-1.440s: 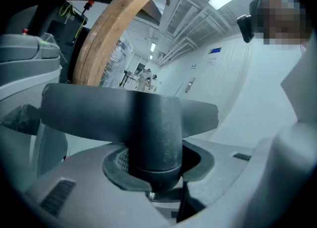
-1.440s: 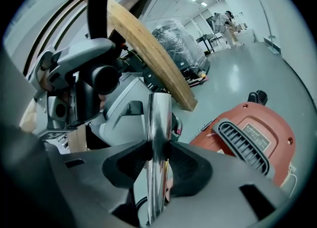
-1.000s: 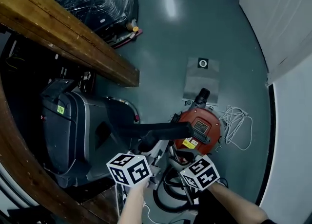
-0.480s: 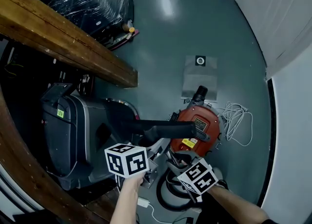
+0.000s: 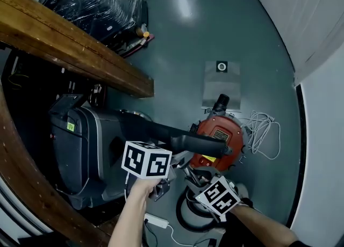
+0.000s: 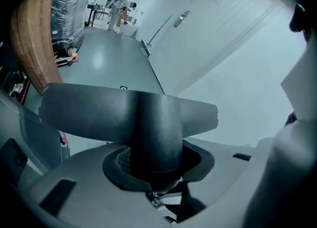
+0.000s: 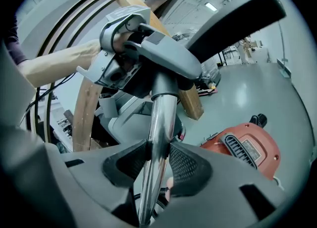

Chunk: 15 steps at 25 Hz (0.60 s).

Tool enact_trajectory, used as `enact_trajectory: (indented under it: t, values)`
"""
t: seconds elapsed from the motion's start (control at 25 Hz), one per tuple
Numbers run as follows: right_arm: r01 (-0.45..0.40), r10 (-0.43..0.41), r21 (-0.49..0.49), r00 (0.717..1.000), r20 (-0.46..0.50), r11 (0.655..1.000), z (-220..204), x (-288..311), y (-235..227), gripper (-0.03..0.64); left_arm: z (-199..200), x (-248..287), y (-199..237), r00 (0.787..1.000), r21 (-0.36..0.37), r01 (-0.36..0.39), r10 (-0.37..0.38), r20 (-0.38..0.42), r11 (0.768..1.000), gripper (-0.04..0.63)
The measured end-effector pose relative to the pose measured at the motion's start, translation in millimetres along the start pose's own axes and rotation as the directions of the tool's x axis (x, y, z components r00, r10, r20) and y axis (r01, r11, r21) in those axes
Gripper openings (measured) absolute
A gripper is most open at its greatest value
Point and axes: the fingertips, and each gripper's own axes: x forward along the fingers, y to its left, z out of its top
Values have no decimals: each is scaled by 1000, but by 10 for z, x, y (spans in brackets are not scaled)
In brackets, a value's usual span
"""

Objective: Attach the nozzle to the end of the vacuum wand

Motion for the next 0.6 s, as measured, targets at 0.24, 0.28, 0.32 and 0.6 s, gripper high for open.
enact_trajectory:
  t: [0.24,0.28,0.32,0.6]
  values:
    - [17,-17,-15,1000,-19,1000,-62,-54,-19,147,-9,82,-78,999,24,-13,14,-32,1000,147]
    - [18,-19,-21,1000,-20,1000,-69,-62,-17,147,-6,96,-79,999,-1,7,-7,-41,1000,147]
    - [17,-18,-28,1000,-22,999,-72,-64,-11,147,-6,104,-71,998,-36,30,-32,-49,999,147]
    - [-9,7,-48,999,-42,999,-60,9,88,150,-149,127,-77,984,105,-59,76,-162,993,147]
